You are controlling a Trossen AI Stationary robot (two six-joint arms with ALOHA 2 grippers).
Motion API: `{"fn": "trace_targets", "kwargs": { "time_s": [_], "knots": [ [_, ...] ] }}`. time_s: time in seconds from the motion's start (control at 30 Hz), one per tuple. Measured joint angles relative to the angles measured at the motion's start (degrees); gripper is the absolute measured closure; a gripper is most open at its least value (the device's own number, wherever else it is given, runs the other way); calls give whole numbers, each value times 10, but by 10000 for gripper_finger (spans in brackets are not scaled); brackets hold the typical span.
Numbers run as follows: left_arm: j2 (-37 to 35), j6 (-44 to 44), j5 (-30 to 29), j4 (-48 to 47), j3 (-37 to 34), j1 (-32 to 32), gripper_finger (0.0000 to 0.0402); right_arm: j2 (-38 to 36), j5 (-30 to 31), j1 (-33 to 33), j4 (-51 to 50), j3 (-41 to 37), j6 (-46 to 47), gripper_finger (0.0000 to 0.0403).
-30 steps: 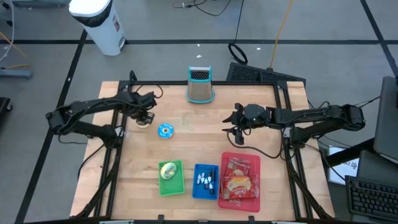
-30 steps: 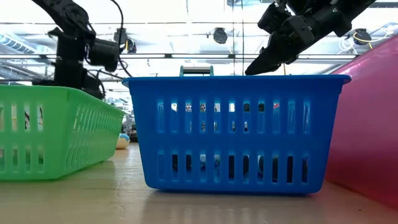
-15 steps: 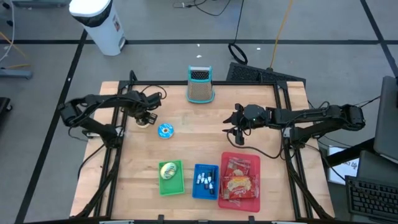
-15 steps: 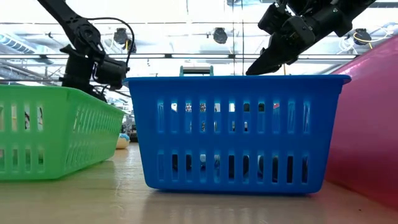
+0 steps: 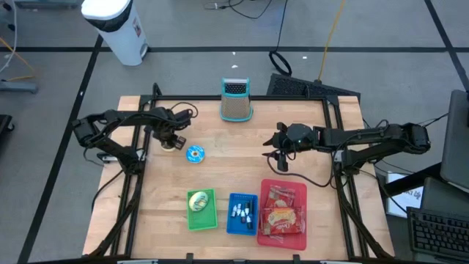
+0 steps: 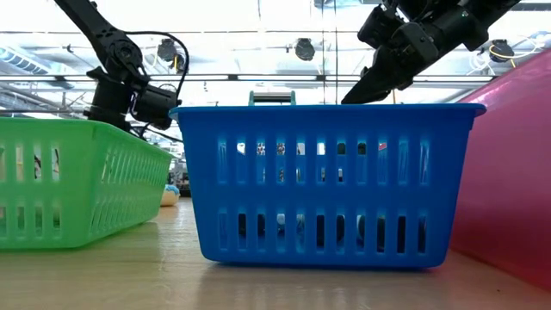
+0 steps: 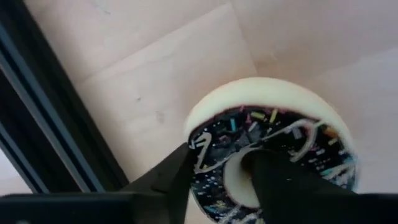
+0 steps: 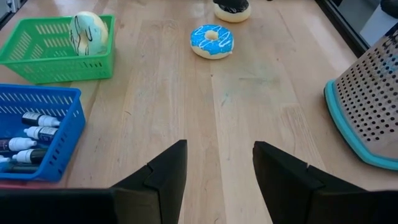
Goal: Pick & Place Food Item
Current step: Put the black doughnut into the green bin
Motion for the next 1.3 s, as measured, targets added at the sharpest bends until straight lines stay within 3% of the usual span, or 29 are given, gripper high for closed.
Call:
{"fn": "trace_targets", "kwargs": {
  "time_s": [0.3, 0.53, 0.83, 1.07, 1.3],
  "knots": [
    [0, 30, -11, -19, 15, -1, 388, 0, 0, 0, 0, 0, 0, 232],
    [0, 27, -80, -121, 99, -37, 391, 0, 0, 0, 5, 0, 6, 232],
    [0, 14, -168, -181, 254, -172, 395, 0, 1, 0, 5, 0, 16, 232],
    [0, 2, -155, -257, 376, -310, 395, 0, 1, 0, 5, 0, 15, 232],
    [0, -87, -117, -274, 452, -472, 395, 0, 2, 0, 5, 0, 16, 232]
  ]
}}
